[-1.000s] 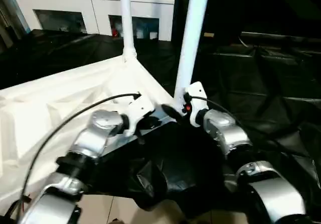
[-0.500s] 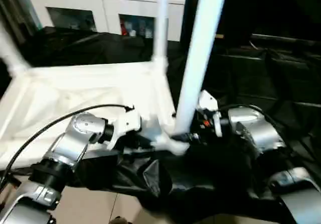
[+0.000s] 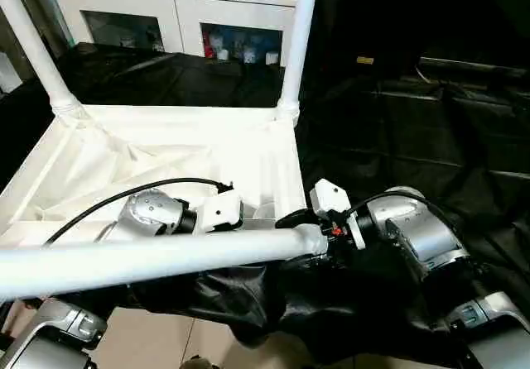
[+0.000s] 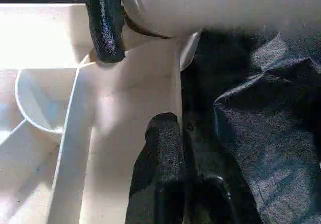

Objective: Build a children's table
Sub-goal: Insert table leg to table base

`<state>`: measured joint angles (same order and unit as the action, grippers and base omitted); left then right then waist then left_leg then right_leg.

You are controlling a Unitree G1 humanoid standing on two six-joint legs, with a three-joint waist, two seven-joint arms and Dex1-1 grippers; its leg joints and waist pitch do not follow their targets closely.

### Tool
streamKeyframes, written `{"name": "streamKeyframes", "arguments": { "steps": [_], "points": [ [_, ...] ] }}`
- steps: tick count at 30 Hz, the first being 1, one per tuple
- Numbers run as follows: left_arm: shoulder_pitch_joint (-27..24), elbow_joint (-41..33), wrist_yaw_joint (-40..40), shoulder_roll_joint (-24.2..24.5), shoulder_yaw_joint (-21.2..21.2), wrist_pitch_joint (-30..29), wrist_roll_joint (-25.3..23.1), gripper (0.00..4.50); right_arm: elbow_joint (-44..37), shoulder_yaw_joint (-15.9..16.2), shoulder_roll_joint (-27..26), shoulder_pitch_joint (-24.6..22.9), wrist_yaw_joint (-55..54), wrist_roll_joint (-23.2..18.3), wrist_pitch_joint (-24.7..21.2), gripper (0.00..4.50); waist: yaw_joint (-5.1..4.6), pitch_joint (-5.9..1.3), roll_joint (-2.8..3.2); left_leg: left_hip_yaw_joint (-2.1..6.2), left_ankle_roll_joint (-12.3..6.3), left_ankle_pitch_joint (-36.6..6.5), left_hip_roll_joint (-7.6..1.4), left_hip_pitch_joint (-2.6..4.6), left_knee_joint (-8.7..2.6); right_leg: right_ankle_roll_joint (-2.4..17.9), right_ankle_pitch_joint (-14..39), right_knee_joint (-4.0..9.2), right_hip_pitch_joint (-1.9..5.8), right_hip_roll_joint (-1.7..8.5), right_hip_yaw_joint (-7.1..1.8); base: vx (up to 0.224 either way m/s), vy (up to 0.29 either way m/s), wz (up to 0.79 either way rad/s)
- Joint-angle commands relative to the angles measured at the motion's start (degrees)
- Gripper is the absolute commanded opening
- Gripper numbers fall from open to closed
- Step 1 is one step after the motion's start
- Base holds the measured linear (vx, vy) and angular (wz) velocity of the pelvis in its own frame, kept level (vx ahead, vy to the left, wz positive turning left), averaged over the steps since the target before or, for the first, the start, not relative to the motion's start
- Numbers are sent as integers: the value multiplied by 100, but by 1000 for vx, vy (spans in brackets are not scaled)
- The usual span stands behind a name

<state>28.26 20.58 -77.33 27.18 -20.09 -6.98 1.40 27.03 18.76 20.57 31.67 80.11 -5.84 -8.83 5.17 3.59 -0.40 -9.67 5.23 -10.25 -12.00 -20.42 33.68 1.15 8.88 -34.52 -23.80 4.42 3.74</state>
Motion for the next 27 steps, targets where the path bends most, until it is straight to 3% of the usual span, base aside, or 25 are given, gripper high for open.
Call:
{"name": "streamKeyframes", "arguments": {
  "steps": [1,4,8,13,18,19,22,23,24,27],
  "points": [
    [31,-47,-102,-49,-129,90,10,0,-122,7,-1,-27,-125,7,-86,375,-32,-414,33,-26,-150,-1430,-107,40,-404,1144,1704,400,308,283,-230,0,0,0],
    [35,-25,-80,-40,-124,101,1,0,-110,-44,-61,-57,-261,-25,-99,334,-36,-421,40,-26,-137,-1386,-102,31,-402,1171,1580,388,318,282,-231,0,0,0],
    [42,7,-77,-21,-126,120,-6,0,-149,-96,-151,-116,-365,-90,-201,318,-34,-412,53,-20,-127,-1468,-97,29,-405,1124,1741,398,323,288,-228,0,0,0],
    [53,38,-82,-8,-132,131,-13,0,-196,-87,-163,-153,-394,-130,-232,310,-42,-396,49,-14,-82,-1634,-94,46,-413,1020,2059,437,308,287,-229,0,0,0],
    [28,21,-25,-17,-77,124,33,0,-254,-175,-212,-186,-418,-242,-303,308,-41,-405,56,-11,-65,-1635,-98,50,-413,1059,1962,422,308,283,-232,0,0,0],
    [10,23,82,-43,-3,152,60,0,-321,-273,-264,-198,-425,-380,-412,308,-37,-407,90,-5,-58,-1632,-95,49,-412,1073,1927,413,310,282,-231,0,0,0],
    [23,81,393,-102,103,266,-2,0,-470,-436,-332,-195,-415,-630,-650,308,-35,-410,80,-13,-86,-1655,-94,48,-410,1111,1806,413,319,264,-225,0,0,0],
    [61,126,507,-178,231,140,99,0,-656,-600,-384,-181,-377,-921,-933,307,-47,-409,87,-8,-78,-1680,-93,42,-413,1113,1804,409,324,260,-219,0,0,0],
    [65,99,488,-175,256,54,142,44,-717,-644,-390,-177,-358,-1008,-1019,306,-43,-415,87,0,-76,-1686,-97,38,-409,1097,1840,408,329,274,-216,0,0,0],
    [52,37,459,-151,322,-18,228,61,-837,-736,-390,-176,-307,-1191,-1185,304,-40,-417,77,-1,-65,-1610,-96,40,-411,1081,1856,414,324,281,-221,0,0,0]
  ]
}}
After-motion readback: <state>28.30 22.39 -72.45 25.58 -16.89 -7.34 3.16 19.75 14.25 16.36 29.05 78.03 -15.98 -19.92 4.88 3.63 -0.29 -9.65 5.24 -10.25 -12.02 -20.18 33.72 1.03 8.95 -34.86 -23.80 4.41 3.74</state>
